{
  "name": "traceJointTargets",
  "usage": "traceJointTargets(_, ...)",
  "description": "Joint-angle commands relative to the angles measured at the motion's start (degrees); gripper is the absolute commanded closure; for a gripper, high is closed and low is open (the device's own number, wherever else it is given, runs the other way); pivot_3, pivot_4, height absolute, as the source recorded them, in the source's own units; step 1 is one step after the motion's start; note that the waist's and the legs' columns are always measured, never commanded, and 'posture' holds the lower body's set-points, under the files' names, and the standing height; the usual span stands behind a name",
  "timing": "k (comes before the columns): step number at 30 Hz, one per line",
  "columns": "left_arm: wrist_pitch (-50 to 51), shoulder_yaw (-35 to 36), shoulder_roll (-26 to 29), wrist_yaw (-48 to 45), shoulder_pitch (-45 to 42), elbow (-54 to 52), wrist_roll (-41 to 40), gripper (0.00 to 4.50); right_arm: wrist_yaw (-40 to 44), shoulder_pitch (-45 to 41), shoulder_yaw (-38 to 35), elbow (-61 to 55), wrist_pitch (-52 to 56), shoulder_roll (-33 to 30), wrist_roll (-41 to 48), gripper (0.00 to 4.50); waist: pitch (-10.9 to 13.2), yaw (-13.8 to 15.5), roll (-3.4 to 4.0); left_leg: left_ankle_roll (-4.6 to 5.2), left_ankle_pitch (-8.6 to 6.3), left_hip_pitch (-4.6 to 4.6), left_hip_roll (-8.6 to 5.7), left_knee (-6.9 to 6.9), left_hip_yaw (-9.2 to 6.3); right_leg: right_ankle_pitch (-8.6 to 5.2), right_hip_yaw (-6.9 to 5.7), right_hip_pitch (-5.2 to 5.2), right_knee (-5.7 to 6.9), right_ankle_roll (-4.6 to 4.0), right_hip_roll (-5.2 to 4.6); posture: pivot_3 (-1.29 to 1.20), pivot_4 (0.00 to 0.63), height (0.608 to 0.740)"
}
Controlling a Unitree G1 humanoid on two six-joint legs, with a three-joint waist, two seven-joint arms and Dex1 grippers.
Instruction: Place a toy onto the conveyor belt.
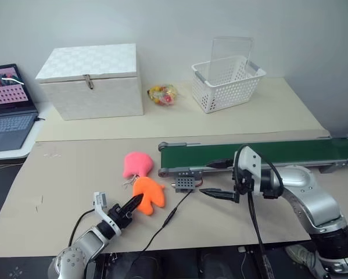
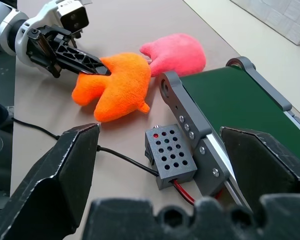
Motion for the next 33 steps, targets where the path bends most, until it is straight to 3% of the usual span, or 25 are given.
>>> traceJointTargets(1, 0.72, -0.14, 1.01, -1.20, 1.06, -6.47, -2.18, 4.47, -0.11, -1.40, -0.52, -0.39, -0.79, 0.29, -0.30, 0.00, 0.01, -0.01, -0.02, -0.03, 0.01, -0.01, 0.00, 0.00, 0.00, 0.00, 0.00, -0.01, -0.01, 0.00, 0.00, 0.00, 0.150, 0.740)
traceJointTargets(5, 2.52, 1.99, 5.35, -3.63, 3.23, -17.31, -8.91, 4.47, 0.33, -2.13, -0.73, 0.39, -0.82, 0.15, -0.32, 0.00, 0.13, -0.15, -0.21, -0.19, 0.10, -0.12, 0.03, 0.00, 0.00, 0.00, 0.00, -0.12, -0.04, -0.01, 0.02, 0.00, 0.150, 0.740)
traceJointTargets(10, 1.12, 3.52, 8.76, 8.08, -7.82, -26.06, -20.64, 4.47, 0.59, -2.34, -0.41, 1.58, -1.35, 0.28, -0.83, 0.00, 0.17, 0.46, -0.28, -0.11, 0.06, -0.13, 0.03, 0.02, -0.07, 0.01, -0.05, -0.06, -0.02, -0.02, 0.01, 0.00, 0.150, 0.740)
traceJointTargets(13, 0.33, 2.44, 11.09, 12.16, -12.83, -29.19, -21.91, 4.47, 0.45, -2.41, -0.42, 1.66, -1.26, 0.66, -1.01, 0.00, 0.18, 0.15, -0.29, -0.38, 0.21, -0.11, 0.02, 0.03, -0.06, 0.02, -0.03, -0.04, -0.02, -0.03, 0.02, 0.00, 0.150, 0.740)
traceJointTargets(14, -0.20, 1.53, 11.97, 13.74, -15.40, -29.50, -18.80, 4.47, 0.40, -2.38, -0.47, 1.64, -1.24, 0.75, -1.06, 0.00, 0.17, -0.07, -0.28, -0.38, 0.21, -0.09, 0.01, 0.03, -0.04, 0.02, -0.01, -0.05, 0.00, -0.03, 0.02, 0.00, 0.150, 0.740)
traceJointTargets(19, -2.56, -16.77, 24.03, 24.57, -26.66, -23.78, 19.52, 4.47, 0.37, -2.05, -0.99, 1.39, -1.05, 0.68, -0.85, 0.00, 0.20, -0.04, -0.32, -0.43, 0.24, -0.10, -0.02, -0.04, 0.02, 0.04, 0.05, -0.05, -0.11, -0.08, 0.13, 0.00, 0.150, 0.740)
traceJointTargets(20, -7.06, -26.57, 30.13, 24.86, -28.21, -21.70, 34.28, 4.47, 0.39, -1.57, -1.37, 1.01, -0.77, 0.58, -0.42, 0.00, 0.19, -0.12, -0.31, -0.44, 0.25, -0.08, -0.04, -0.09, 0.05, 0.06, 0.08, -0.03, -0.13, -0.10, 0.13, 0.00, 0.150, 0.740)
traceJointTargets(22, -14.33, -38.82, 36.31, 25.89, -30.38, -17.95, 53.75, 4.47, 0.46, -0.64, -1.82, 0.43, -0.33, 0.37, 0.12, 0.00, 0.25, -0.25, -0.40, -0.41, 0.23, 0.03, -0.03, -0.25, 0.18, 0.05, 0.20, -0.01, -0.12, -0.10, 0.14, 0.00, 0.150, 0.740)
traceJointTargets(25, -21.88, -49.77, 37.95, 26.58, -33.52, -12.23, 72.30, 4.47, 0.58, 1.12, -2.79, -0.21, 0.45, -0.23, 0.84, 0.00, 0.26, 0.02, -0.40, -0.39, 0.24, 0.02, 0.05, -0.48, 0.29, 0.10, 0.27, -0.05, -0.36, -0.15, 0.26, 0.00, 0.150, 0.740)
traceJointTargets(28, -29.93, -57.07, 35.95, 28.95, -36.18, -5.24, 87.57, 4.47, 1.15, 4.33, -4.97, -0.69, 1.22, -1.82, 1.85, 0.00, 0.25, 0.62, -0.40, -0.36, 0.21, -0.22, 0.09, -0.48, 0.19, 0.11, 0.13, -0.19, -0.61, -0.14, 0.29, 0.00, 0.150, 0.740)
traceJointTargets(33, -40.34, -59.05, 30.85, 33.14, -38.08, 2.96, 98.27, 4.47, 1.69, 9.58, -6.54, -2.31, 1.36, -4.15, 2.47, 0.00, 0.25, 1.38, -0.39, -0.32, 0.20, -0.43, 0.10, -0.51, 0.08, 0.15, 0.00, -0.25, -0.82, -0.09, 0.33, 0.00, 0.150, 0.740)
